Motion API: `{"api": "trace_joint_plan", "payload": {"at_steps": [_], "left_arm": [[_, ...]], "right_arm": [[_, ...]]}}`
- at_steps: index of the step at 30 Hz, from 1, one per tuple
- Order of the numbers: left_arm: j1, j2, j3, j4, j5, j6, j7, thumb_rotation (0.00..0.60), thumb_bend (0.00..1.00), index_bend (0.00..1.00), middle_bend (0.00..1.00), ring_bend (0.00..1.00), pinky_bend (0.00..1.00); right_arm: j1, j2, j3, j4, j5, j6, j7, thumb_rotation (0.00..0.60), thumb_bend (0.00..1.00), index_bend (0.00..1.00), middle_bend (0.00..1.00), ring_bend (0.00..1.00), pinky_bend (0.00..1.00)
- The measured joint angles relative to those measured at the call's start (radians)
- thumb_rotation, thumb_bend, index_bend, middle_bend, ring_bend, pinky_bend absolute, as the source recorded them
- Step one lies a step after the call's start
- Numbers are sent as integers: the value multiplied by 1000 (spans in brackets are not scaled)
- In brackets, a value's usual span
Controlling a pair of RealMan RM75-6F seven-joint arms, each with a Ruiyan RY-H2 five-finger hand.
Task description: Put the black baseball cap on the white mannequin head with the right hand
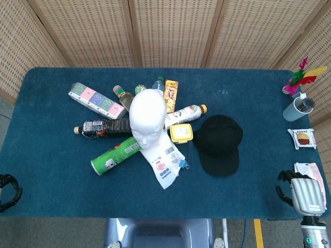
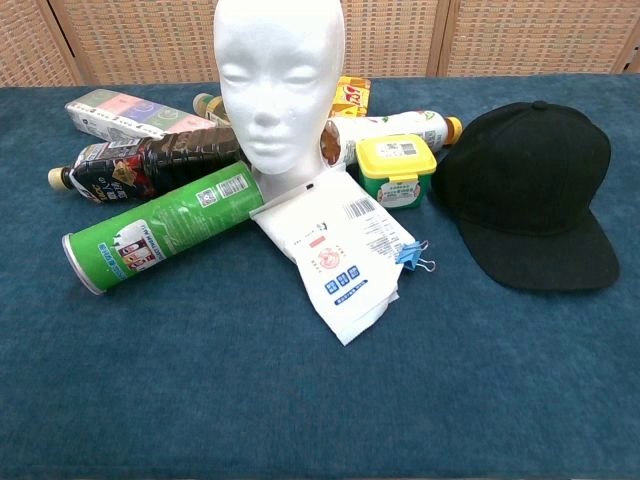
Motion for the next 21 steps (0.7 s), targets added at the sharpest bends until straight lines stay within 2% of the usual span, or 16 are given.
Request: {"api": "trace_joint_plan", "payload": {"at_steps": [21], "left_arm": [[-18, 19, -20, -8, 5, 0, 7, 600, 353, 664, 522, 386, 333]], "right_arm": [[0, -5, 14, 19, -50, 6, 84, 600, 330, 479, 507, 544, 583]]}}
